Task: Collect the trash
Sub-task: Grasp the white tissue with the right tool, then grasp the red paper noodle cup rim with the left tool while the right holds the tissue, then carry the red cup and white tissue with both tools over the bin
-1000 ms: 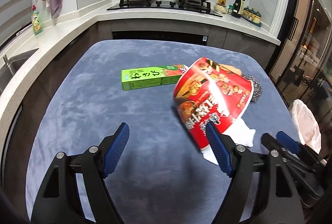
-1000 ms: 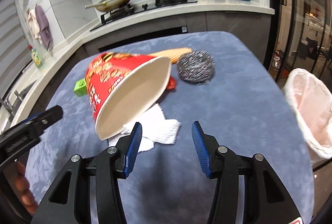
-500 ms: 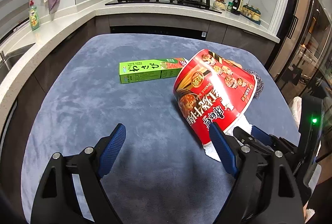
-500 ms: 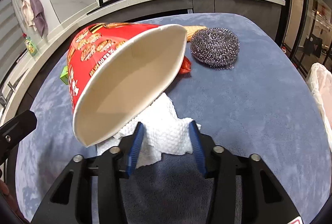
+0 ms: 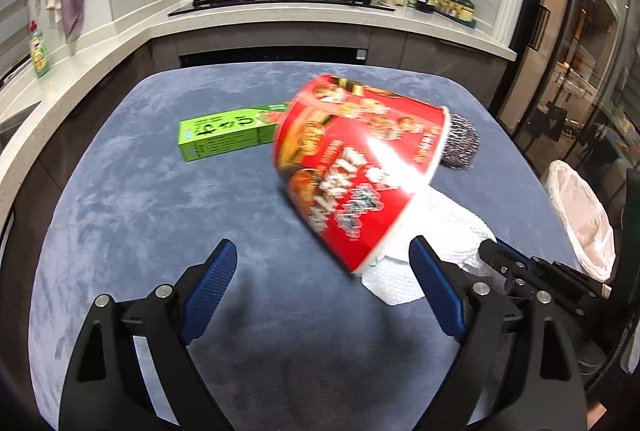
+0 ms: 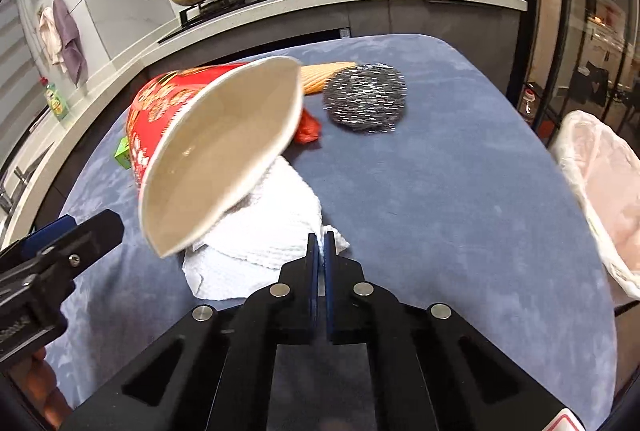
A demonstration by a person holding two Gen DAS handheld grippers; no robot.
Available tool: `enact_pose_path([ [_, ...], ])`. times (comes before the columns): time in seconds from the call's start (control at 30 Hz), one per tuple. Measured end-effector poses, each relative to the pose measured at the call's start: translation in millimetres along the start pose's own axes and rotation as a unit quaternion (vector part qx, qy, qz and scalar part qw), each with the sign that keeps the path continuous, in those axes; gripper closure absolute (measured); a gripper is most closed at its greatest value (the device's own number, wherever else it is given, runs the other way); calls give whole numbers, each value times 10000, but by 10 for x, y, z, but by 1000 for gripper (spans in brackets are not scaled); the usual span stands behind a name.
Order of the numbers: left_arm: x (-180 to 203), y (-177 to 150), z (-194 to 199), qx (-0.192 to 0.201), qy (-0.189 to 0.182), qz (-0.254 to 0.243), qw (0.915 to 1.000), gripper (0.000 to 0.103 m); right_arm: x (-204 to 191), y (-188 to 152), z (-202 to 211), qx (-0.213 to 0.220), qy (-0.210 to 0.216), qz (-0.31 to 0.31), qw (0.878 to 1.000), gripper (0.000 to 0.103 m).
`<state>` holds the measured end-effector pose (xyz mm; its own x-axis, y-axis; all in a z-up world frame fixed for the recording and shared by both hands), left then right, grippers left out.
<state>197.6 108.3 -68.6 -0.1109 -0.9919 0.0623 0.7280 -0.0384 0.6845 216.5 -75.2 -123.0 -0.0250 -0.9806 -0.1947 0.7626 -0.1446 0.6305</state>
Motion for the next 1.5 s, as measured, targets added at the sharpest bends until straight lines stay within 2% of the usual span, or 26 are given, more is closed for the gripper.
enact_pose_path([
  [0.17,132,16,-77,-5,-5,-142,9999,19,172,-13,92,46,-49,-215,9997,100],
  [0.47,198,55,-241,26,133,-214,9997,20,521,57,349,383,-210,-728,9964,100],
  [0.53,222,66,-278,61,213,-308,9993,23,580,74,376,406,-207,-801,9957,100],
  [0.77,356,63,-387,151,501,-665,9964,51,581,75,434,452,-103,-846,9953,100],
  [0.93,392,85,-362,272,730,-784,9939,63,598,103,542,573,-37,-878,9945,100],
  [1.0,393,93,-344,281,759,-823,9933,78,600,135,602,643,-21,-874,9941,100],
  [1.03,386,99,-334,280,770,-831,9932,82,603,148,635,683,-8,-877,9938,100],
  [1.1,393,107,-306,286,810,-875,9925,100,609,165,685,747,5,-881,9933,100],
  [1.17,416,108,-270,291,720,-904,9929,98,628,185,728,797,24,-895,9928,100],
  [1.3,577,110,-122,525,803,-1141,9888,100,666,227,822,917,36,-903,9917,100],
  [1.5,852,180,58,710,537,-1352,9868,100,858,335,1070,1255,-28,-990,9871,100],
])
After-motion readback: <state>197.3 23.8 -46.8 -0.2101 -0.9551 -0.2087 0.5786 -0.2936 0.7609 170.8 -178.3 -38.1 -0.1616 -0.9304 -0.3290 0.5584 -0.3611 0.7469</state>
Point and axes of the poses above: each gripper's, at about its wrist camera, not at the fingertips, and z roughly against the way its jaws point, x to its right, y to its top, the point moved 3 cm from there along -z, roughly the way its jaws point, and after that the axes turned 1 degree about -z, right-handed, at the moved point
